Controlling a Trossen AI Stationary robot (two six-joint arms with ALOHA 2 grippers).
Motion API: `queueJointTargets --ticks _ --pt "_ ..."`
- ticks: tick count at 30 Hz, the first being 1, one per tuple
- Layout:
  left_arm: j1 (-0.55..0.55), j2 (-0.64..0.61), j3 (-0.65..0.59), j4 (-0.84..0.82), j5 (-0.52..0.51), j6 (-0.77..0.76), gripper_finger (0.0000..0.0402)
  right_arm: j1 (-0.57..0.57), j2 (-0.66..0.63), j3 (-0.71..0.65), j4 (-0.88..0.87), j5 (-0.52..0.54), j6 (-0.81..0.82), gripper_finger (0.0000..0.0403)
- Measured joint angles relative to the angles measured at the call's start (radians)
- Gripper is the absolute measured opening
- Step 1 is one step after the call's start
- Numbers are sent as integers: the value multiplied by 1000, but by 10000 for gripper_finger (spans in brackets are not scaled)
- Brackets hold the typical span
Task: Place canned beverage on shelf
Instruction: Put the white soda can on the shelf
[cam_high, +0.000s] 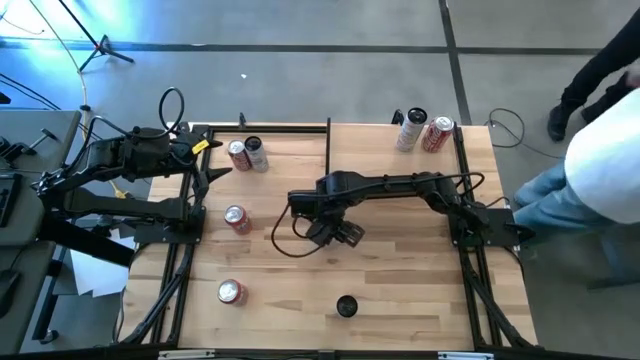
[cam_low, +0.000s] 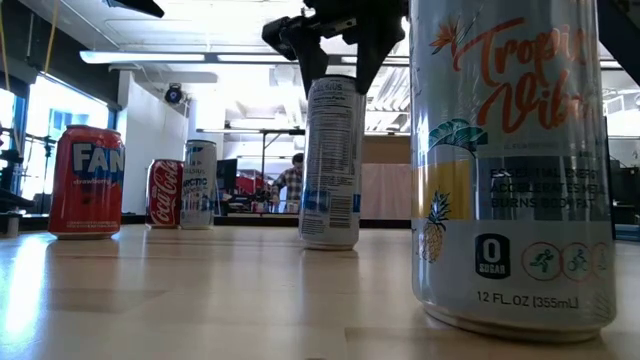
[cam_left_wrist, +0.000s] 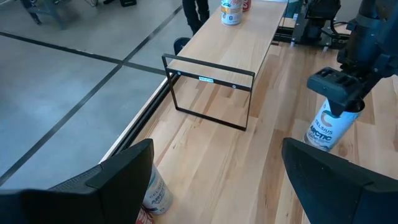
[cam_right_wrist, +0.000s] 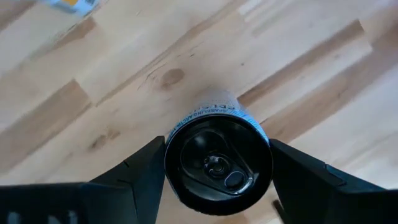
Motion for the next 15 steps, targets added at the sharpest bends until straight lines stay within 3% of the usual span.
queueJointTargets --ticks 8,15 --pt "0 0 0 0 0 0 335 24 0 0 -25 26 -249 240" --pt "0 0 0 0 0 0 335 48 -1 1 -32 118 -419 240"
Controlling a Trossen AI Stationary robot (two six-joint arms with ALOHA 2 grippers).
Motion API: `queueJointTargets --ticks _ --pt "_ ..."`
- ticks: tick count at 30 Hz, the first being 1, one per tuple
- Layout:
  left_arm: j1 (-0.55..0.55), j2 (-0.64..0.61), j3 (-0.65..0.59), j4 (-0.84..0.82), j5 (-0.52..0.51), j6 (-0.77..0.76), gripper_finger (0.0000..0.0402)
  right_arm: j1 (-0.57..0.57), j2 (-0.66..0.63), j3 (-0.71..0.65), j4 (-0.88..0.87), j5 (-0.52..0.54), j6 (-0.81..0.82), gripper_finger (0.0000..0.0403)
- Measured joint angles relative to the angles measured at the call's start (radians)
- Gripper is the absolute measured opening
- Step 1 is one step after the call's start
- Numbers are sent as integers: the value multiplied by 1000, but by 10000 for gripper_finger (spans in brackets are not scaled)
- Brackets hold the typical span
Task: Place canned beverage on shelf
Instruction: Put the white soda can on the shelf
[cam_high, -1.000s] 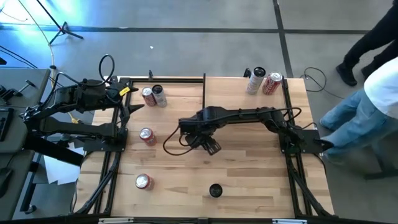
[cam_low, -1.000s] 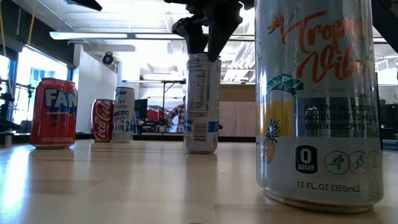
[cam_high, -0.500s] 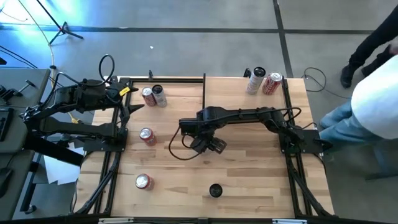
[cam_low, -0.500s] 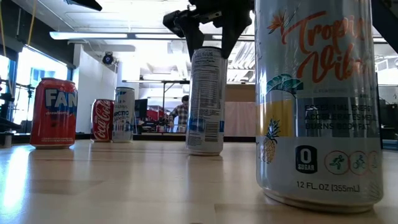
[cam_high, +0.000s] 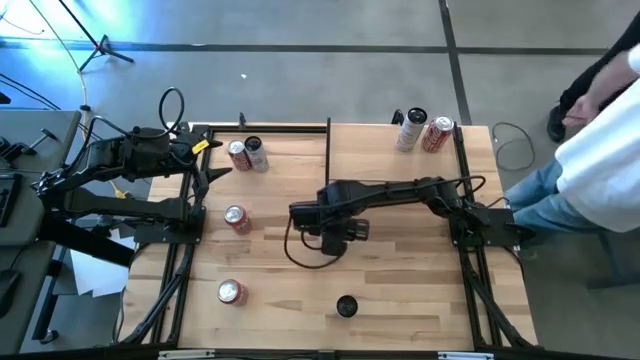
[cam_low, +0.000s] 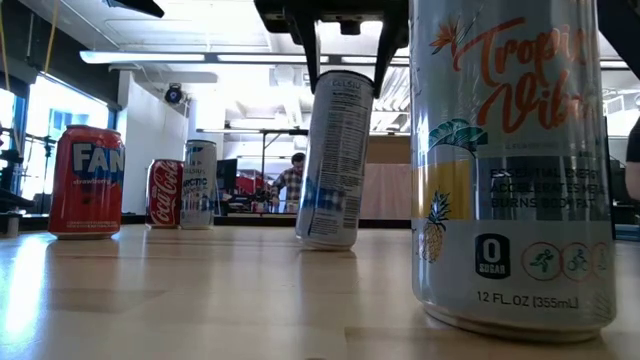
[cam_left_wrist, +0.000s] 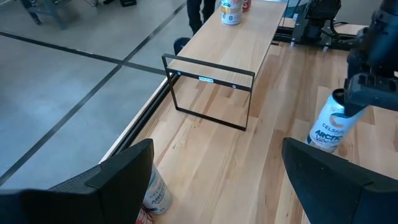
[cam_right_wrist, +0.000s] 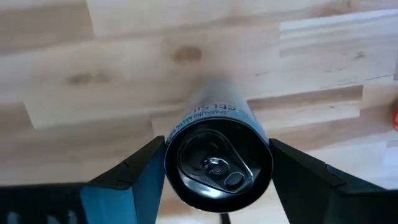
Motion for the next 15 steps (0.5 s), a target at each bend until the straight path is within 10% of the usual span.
queueJointTargets --ticks 15 --pt "0 0 0 0 0 0 335 52 3 -2 -57 182 -142 241"
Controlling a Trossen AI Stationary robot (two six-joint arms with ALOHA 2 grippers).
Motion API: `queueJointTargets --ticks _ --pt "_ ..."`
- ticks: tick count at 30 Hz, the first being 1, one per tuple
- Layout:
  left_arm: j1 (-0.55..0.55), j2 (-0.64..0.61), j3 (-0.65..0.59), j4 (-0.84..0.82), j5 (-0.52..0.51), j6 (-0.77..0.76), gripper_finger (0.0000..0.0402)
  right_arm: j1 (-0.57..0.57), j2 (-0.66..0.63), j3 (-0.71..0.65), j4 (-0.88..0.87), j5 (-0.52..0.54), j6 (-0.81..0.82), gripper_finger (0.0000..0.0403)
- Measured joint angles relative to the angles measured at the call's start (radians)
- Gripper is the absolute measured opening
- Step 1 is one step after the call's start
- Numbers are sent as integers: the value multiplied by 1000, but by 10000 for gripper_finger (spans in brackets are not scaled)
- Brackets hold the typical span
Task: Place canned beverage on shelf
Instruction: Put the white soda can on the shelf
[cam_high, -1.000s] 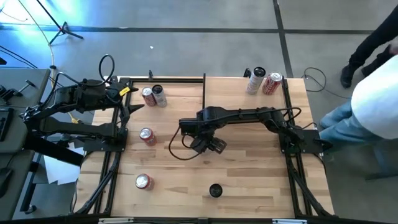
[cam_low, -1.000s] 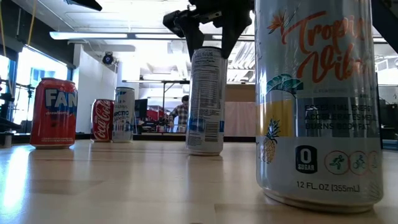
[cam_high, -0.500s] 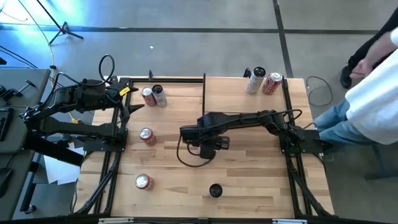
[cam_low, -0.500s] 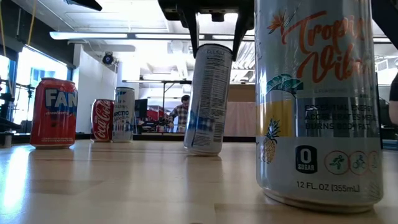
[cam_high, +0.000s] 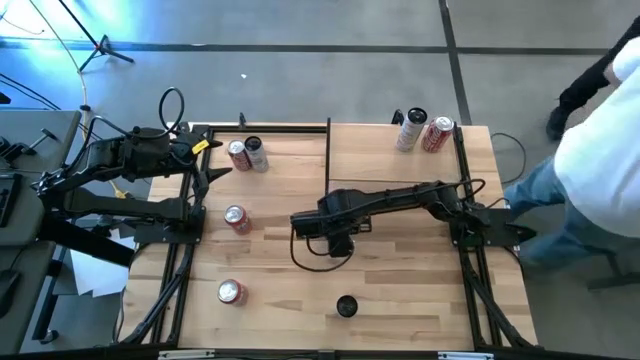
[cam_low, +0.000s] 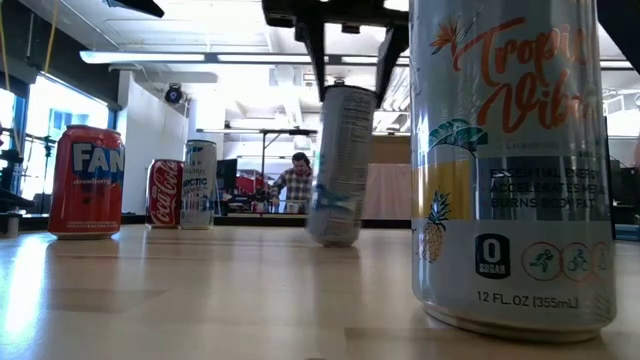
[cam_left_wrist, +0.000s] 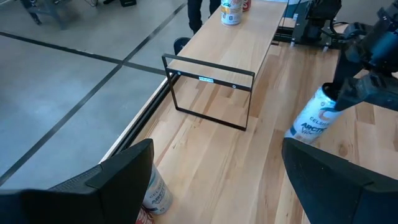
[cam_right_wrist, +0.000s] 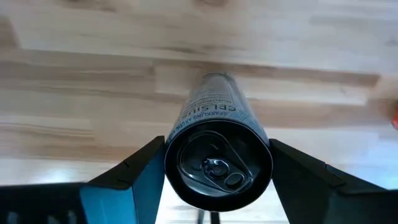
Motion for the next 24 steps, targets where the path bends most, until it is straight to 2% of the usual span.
queueJointTargets --ticks 6,16,24 --pt "0 0 0 0 0 0 335 21 0 0 2 -31 15 241" --pt "0 0 0 0 0 0 335 30 -2 1 6 -113 160 241" --pt "0 0 0 0 0 0 335 11 -3 1 3 -87 82 241"
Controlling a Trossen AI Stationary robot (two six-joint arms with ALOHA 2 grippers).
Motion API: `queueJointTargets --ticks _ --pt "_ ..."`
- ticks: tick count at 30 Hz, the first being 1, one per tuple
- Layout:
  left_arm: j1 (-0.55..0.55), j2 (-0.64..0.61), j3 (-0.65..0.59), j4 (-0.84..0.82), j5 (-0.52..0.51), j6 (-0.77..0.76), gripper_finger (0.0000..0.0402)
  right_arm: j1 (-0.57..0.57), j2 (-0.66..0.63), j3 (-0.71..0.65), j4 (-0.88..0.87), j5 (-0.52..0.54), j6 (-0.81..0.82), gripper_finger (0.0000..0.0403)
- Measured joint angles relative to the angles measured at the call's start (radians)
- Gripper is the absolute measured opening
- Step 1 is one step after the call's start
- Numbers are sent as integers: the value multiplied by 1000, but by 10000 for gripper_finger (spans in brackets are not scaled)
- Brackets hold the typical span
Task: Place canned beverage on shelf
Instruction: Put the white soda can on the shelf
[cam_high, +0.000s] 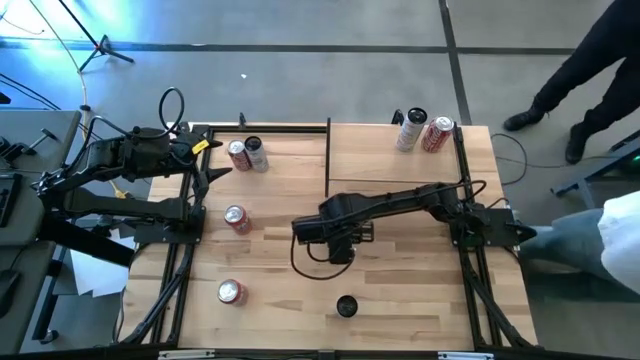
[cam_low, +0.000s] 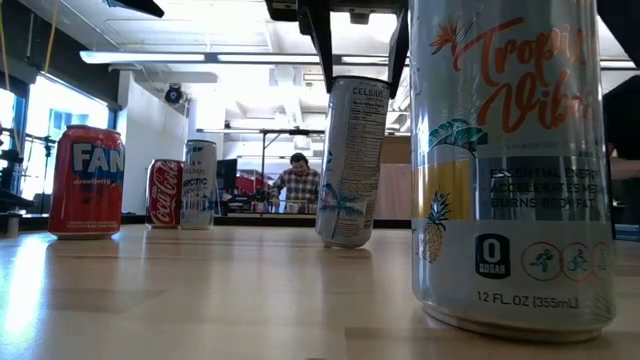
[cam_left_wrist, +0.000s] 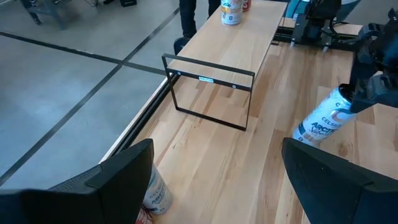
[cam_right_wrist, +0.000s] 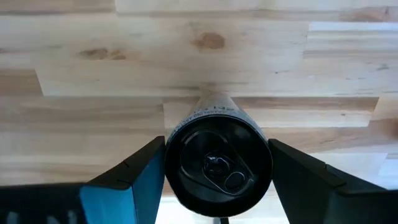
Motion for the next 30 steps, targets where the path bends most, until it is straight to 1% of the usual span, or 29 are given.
queueJointTargets --ticks 4,8,10,13,15,22,30 --pt "0 0 0 0 0 0 335 -17 2 0 1 54 -27 241" --pt "0 0 0 0 0 0 335 -47 2 0 1 49 -52 241" --pt "0 0 0 0 0 0 335 -60 2 0 2 1 -60 241" --pt "0 0 0 0 0 0 335 -72 2 0 2 -119 -64 241" --pt "0 0 0 0 0 0 335 -72 2 0 1 -167 -64 241" --pt "0 0 0 0 0 0 335 -80 2 0 1 -224 -86 241" --pt "0 0 0 0 0 0 335 -82 2 0 1 -382 -87 241"
